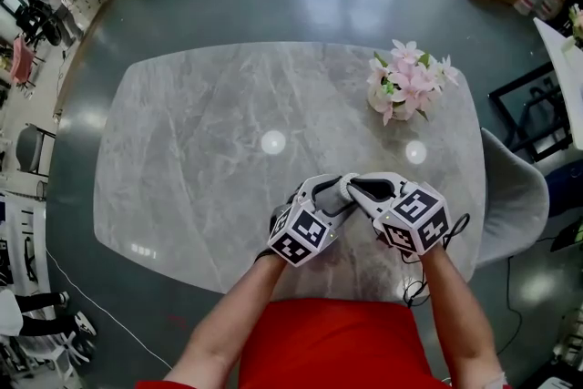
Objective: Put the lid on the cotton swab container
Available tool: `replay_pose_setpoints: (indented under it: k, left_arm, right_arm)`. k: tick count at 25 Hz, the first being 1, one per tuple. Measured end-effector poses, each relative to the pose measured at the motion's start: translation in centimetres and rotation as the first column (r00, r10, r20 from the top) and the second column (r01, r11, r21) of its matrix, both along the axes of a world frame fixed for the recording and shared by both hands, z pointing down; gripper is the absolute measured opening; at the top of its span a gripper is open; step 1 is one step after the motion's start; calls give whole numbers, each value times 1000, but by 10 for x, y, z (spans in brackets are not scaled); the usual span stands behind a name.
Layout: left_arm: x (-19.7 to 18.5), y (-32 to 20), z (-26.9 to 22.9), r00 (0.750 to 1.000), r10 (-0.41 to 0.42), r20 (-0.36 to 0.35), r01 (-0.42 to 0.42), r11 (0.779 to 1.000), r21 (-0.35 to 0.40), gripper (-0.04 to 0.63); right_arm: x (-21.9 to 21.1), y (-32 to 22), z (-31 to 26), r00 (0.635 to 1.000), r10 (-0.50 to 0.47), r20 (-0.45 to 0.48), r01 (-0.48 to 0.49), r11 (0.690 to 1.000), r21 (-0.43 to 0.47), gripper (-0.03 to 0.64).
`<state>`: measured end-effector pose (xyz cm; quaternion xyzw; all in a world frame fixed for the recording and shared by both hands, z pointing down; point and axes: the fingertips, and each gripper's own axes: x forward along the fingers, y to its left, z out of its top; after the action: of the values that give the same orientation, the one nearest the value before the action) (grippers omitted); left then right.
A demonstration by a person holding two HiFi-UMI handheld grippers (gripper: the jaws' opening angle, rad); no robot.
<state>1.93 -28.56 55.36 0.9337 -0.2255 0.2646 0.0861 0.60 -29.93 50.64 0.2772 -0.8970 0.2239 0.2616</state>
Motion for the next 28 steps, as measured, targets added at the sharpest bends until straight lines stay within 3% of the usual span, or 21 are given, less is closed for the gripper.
replay_pose_setpoints:
  k: [5,9,13,16,23,28]
  left_arm:
    - [-7,3,-19,999,-9,-41,10,1000,21,282]
    - [-16,8,-62,990,-33,-137,43,997,70,282]
    - [-31,11,-131,945,-99,-311,145,981,129,280]
    - [-42,17,-183,907,-130,-399,217,960,180,226]
    - [-49,42,-259,922,-77,-380,236,888,394,81]
    - [-50,56,-275,923,-75,-378,242,877,416,21]
  right_arm:
    - [6,0,-10,1000,20,15,-20,1000,19,51]
    - [13,0,-49,995,30,95,-42,991,127,55]
    - [21,8,-108,985,19,170,-76,940,334,54]
    - [28,20,-143,976,28,215,-119,898,424,54]
    - [42,54,-202,937,26,348,-214,831,514,52]
    - [52,72,-224,918,22,396,-254,800,544,43]
